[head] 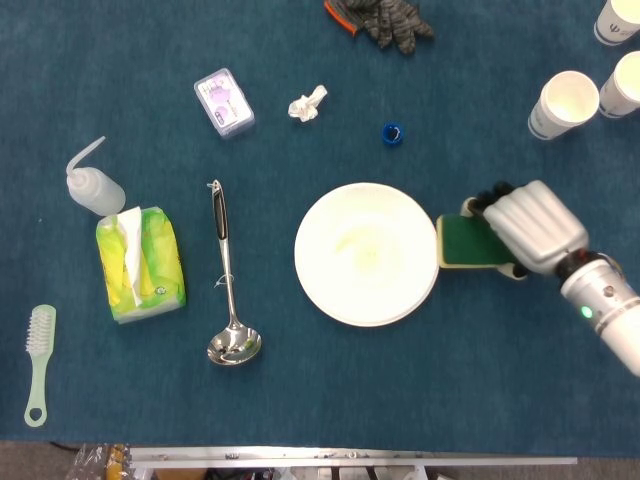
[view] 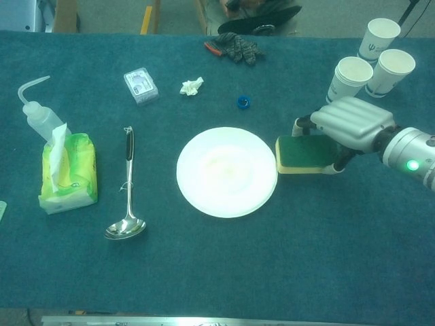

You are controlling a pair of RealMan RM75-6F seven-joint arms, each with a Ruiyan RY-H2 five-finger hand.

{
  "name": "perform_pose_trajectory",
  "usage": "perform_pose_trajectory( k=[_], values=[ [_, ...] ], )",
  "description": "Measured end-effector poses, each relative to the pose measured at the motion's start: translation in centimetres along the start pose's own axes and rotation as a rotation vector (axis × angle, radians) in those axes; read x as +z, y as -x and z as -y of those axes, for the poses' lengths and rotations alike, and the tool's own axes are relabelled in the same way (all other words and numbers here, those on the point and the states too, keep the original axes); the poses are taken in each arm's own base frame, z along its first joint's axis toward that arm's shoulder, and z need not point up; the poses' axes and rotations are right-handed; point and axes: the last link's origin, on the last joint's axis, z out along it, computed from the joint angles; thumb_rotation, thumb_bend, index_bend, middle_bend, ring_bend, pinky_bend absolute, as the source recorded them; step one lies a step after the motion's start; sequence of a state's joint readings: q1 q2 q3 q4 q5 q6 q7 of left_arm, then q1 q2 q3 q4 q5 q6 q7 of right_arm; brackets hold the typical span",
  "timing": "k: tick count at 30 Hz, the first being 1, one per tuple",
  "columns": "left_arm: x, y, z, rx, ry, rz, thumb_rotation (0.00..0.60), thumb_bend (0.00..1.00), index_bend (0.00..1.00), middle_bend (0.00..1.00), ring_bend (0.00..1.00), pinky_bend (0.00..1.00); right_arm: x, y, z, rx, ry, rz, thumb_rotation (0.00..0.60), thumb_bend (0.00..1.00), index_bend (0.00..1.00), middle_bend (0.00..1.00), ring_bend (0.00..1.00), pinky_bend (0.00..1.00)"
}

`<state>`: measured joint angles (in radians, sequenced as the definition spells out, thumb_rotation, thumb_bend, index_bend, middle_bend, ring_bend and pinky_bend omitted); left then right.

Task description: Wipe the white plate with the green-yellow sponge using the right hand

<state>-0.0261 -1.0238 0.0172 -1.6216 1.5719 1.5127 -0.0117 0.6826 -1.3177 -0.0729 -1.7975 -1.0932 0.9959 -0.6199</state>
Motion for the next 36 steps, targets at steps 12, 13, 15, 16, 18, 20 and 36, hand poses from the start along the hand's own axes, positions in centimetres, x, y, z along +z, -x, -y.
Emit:
perform_pose_trajectory(
  k=[12, 13, 15, 16, 18, 20, 36],
  values=[
    [0.0, 0.3, 0.3, -0.001, -0.009, 0.008, 0.6, 0.49, 0.33, 0.27, 0.2, 0.13, -0.5, 1.1, -0.7, 0.027, 0.007, 0.027, 0.599, 0.18, 0.16, 0.18, 0.12, 0.4],
    [0.0, 0.3, 0.3, -0.001, -0.009, 0.009, 0.6, 0.49, 0.33, 0.27, 0.2, 0.13, -0.5, 1.1, -0.8, 0.031, 0.009, 0.024, 0.598, 0.18, 0.15, 0.17, 0.12, 0.39],
    [0.1, 0.3, 0.4, 0.0, -0.01, 0.009, 0.6, 0.49, 0.33, 0.27, 0.2, 0.13, -0.6, 1.1, -0.9, 0.038, 0.014, 0.014, 0.597, 0.18, 0.15, 0.17, 0.12, 0.39],
    [0.1, 0.3, 0.4, 0.0, -0.01, 0.009, 0.6, 0.49, 0.33, 0.27, 0.2, 0.13, -0.7, 1.0, -1.1, 0.039, 0.018, 0.008, 0.595, 0.18, 0.15, 0.17, 0.12, 0.39],
    [0.2, 0.3, 0.4, 0.002, -0.01, 0.009, 0.6, 0.49, 0.33, 0.27, 0.2, 0.13, -0.9, 0.9, -1.4, 0.043, 0.026, 0.004, 0.591, 0.18, 0.15, 0.17, 0.12, 0.39],
    [0.4, 0.2, 0.4, 0.002, -0.009, 0.008, 0.6, 0.49, 0.33, 0.27, 0.2, 0.13, -1.1, 0.6, -1.7, 0.048, 0.037, -0.01, 0.59, 0.18, 0.15, 0.17, 0.11, 0.39],
    [2.0, 0.3, 0.0, 0.014, 0.022, -0.022, 0.6, 0.49, 0.33, 0.27, 0.2, 0.13, -7.6, -1.6, -7.9, 0.028, 0.305, -0.236, 0.6, 0.19, 0.15, 0.17, 0.11, 0.38]
  ],
)
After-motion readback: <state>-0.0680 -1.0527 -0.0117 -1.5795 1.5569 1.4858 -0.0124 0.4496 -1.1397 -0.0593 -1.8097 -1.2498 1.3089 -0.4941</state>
